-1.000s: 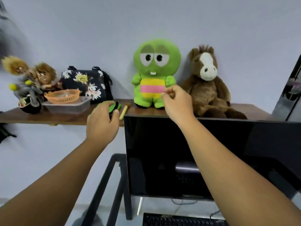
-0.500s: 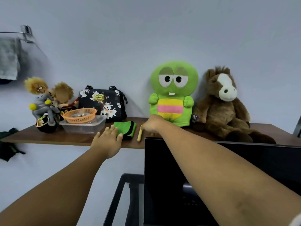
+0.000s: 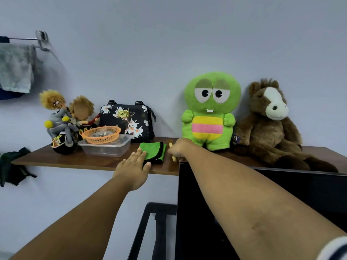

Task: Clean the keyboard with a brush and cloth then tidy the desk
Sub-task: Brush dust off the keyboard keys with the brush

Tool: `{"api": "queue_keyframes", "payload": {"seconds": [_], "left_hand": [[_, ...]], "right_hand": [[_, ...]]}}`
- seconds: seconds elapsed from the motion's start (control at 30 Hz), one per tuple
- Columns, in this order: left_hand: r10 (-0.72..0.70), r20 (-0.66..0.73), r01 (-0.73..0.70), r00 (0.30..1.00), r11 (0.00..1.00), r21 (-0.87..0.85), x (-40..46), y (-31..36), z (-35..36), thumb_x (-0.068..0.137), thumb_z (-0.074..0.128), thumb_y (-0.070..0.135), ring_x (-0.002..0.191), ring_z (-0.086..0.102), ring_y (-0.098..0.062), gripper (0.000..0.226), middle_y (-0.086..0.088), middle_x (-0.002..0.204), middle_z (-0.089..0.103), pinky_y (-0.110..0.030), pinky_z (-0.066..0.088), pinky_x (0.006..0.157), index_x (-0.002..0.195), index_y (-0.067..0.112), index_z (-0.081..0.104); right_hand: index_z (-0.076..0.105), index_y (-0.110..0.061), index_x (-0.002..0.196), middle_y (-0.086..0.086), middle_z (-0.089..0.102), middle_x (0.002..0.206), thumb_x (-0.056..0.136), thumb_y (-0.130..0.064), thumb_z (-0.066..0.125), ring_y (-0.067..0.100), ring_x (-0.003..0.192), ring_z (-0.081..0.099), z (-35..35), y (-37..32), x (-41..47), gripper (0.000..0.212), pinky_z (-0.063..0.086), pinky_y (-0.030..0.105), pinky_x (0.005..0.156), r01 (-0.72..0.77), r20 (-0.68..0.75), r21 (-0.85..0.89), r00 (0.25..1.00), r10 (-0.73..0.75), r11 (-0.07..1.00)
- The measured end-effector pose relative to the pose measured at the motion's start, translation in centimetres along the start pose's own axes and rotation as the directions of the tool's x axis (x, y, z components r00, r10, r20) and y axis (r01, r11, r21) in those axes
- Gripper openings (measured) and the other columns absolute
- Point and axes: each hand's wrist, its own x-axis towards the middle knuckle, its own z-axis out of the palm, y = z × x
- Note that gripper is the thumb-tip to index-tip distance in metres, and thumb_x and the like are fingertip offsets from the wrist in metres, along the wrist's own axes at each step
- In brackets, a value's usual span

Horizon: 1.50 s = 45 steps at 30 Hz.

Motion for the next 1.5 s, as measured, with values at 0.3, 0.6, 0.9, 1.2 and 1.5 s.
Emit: {"api": "queue_keyframes", "payload": {"seconds": [0.3, 0.6, 0.9, 1.2, 1.5], "left_hand": [[0.035, -0.355, -0.086, 0.934, 0.988, -0.129, -2.0, 2.6, -1.6, 0.101, 0.03, 0.04, 0.148, 0.016, -0.019, 0.057, -0.002, 0.161, 0.019, -0.043, 0.015, 0.118, 0.153, 0.02, 0.021], [0.059, -0.577, -0.288, 0.814, 0.904, -0.314, -12.4, 8.9, 3.7, 0.094, 0.038, 0.033, 0.131, 0.043, -0.024, 0.048, -0.005, 0.143, 0.049, -0.04, 0.033, 0.103, 0.139, 0.014, 0.044], [-0.078, -0.229, -0.028, 0.97, 0.904, -0.426, -22.8, 13.8, 16.8, 0.094, 0.032, 0.037, 0.117, 0.051, -0.023, 0.046, -0.002, 0.125, 0.059, -0.036, 0.034, 0.098, 0.13, 0.016, 0.051], [-0.177, 0.356, 0.274, 0.918, 0.931, -0.243, -27.6, 15.1, 26.7, 0.102, 0.033, 0.034, 0.143, 0.031, -0.022, 0.053, -0.002, 0.156, 0.032, -0.039, 0.021, 0.116, 0.152, 0.019, 0.023], [-0.142, 0.679, 0.334, 0.721, 0.929, -0.161, -27.3, 12.6, 28.9, 0.095, 0.047, 0.048, 0.149, 0.009, -0.019, 0.083, 0.004, 0.163, -0.005, -0.039, 0.014, 0.12, 0.155, 0.022, -0.005]], "right_hand": [[0.06, -0.012, 0.066, 0.008, 0.072, 0.067, 0.075, -0.029, 0.063, 0.026, 0.07, 0.07, -3.9, 2.3, -4.9, 0.019, 0.058, 0.04, 0.07, 0.353, -0.453, 0.484, 0.884, -0.116, 0.801], [0.056, -0.004, 0.081, 0.01, 0.069, 0.067, 0.087, -0.017, 0.067, 0.016, 0.06, 0.065, -0.5, 13.8, -17.8, 0.019, 0.056, 0.04, 0.071, 0.482, -0.487, 0.698, 0.862, -0.143, 0.53], [0.06, -0.019, 0.081, 0.001, 0.056, 0.063, 0.088, -0.018, 0.07, 0.037, 0.074, 0.062, 8.7, 27.6, -24.8, 0.012, 0.055, 0.053, 0.072, 0.298, -0.33, 0.789, 0.943, -0.039, 0.537], [0.05, -0.009, 0.089, 0.004, 0.063, 0.063, 0.097, -0.022, 0.056, 0.017, 0.059, 0.06, 17.5, 36.3, -26.4, 0.016, 0.052, 0.034, 0.063, 0.015, -0.125, 0.871, 0.974, 0.191, 0.491], [0.052, -0.01, 0.088, 0.01, 0.072, 0.075, 0.094, -0.013, 0.059, 0.014, 0.064, 0.069, 25.5, 32.9, -22.1, 0.01, 0.058, 0.031, 0.067, -0.158, 0.024, 0.868, 0.96, 0.278, 0.472]]}}
